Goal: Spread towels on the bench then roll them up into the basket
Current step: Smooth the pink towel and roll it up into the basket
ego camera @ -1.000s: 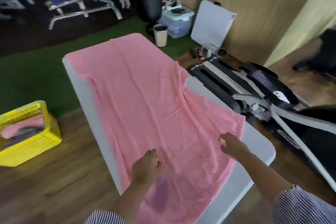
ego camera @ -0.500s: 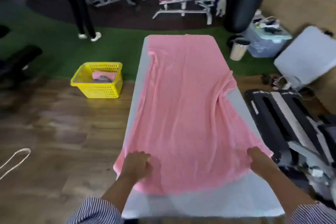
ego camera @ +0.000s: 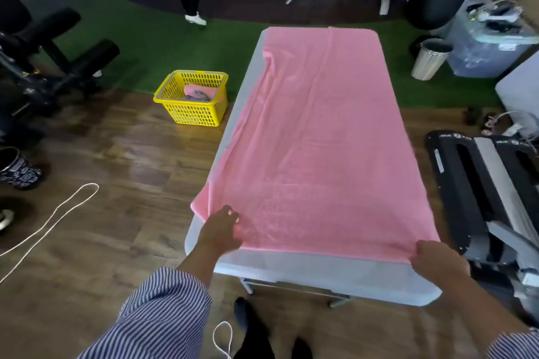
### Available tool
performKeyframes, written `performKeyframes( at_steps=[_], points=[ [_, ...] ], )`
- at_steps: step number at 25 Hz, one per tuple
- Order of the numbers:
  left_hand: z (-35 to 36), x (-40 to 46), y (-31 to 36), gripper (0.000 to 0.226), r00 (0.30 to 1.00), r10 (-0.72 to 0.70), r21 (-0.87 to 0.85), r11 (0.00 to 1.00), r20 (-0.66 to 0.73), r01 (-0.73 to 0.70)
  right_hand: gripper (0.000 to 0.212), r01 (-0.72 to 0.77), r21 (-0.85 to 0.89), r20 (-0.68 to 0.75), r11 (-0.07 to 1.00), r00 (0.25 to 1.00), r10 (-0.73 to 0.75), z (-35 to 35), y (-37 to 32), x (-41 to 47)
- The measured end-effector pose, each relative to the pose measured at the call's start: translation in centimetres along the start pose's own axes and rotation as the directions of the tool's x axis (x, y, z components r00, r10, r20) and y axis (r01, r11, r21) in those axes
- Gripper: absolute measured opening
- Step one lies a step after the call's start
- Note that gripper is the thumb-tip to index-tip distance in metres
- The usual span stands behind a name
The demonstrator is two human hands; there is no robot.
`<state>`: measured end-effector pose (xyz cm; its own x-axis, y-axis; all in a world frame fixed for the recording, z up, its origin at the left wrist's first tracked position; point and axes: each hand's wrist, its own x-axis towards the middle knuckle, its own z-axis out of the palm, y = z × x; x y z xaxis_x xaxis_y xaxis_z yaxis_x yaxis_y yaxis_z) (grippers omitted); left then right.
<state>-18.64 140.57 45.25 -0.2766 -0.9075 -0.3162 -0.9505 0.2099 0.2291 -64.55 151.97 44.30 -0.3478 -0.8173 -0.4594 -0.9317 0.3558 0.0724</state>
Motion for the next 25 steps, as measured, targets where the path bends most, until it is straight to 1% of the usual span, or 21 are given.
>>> performKeyframes(
  at_steps=[2,4,5,6,8,9,12,15,19,22,25],
  points=[
    [0.2,-0.7,-0.1,0.049,0.996,0.074,0.018,0.997,-0.054,-0.074,0.022,-0.008,0.021,0.038,1.0,0.999,0.007,0.6,1.2,-1.6],
    [0.7,-1.4,-1.0,0.054,0.973,0.177,0.142,0.978,-0.148,-0.156,0.012,0.023,0.084,0.07,0.996,0.997,-0.028,1.1,2.2,-2.5],
    [0.9,-1.6,-1.7,0.055,0.967,0.187,0.194,0.969,-0.175,-0.153,0.011,0.051,0.112,0.075,0.992,0.995,-0.06,1.3,2.5,-2.8],
    [1.1,-1.7,-2.5,0.053,0.968,0.169,0.212,0.969,-0.184,-0.129,0.015,0.074,0.132,0.079,0.989,0.993,-0.085,1.5,2.8,-2.9],
    [1.0,-1.7,-3.9,0.04,0.972,0.114,0.18,0.981,-0.206,-0.077,0.019,0.086,0.165,0.048,0.983,0.994,-0.095,1.9,2.8,-3.3],
    [1.0,-1.6,-4.3,0.037,0.97,0.118,0.175,0.981,-0.211,-0.081,0.019,0.082,0.184,0.018,0.979,0.996,-0.087,2.1,2.6,-3.5],
    [1.1,-1.4,-5.3,0.033,0.946,0.195,0.232,0.963,-0.26,-0.135,0.016,0.086,0.266,-0.108,0.96,0.992,-0.06,3.2,2.1,-3.3],
    [0.9,-1.9,-6.9,0.043,0.92,0.246,0.271,0.949,-0.306,-0.163,0.01,0.143,0.315,-0.203,0.938,0.976,-0.081,3.8,1.8,-3.6],
    [0.8,-5.6,-11.9,0.05,0.885,0.325,0.409,0.896,-0.334,-0.174,0.011,0.184,0.336,-0.205,0.924,0.971,-0.119,3.6,-0.3,-4.3],
    [1.3,-7.8,-13.9,0.046,0.883,0.319,0.431,0.889,-0.346,-0.152,0.012,0.214,0.339,-0.197,0.916,0.968,-0.154,3.6,-1.8,-4.9],
    [2.4,-7.6,-13.2,0.043,0.882,0.297,0.416,0.9,-0.366,-0.131,0.013,0.174,0.359,-0.199,0.917,0.974,-0.106,3.5,-2.1,-5.4]
  ],
)
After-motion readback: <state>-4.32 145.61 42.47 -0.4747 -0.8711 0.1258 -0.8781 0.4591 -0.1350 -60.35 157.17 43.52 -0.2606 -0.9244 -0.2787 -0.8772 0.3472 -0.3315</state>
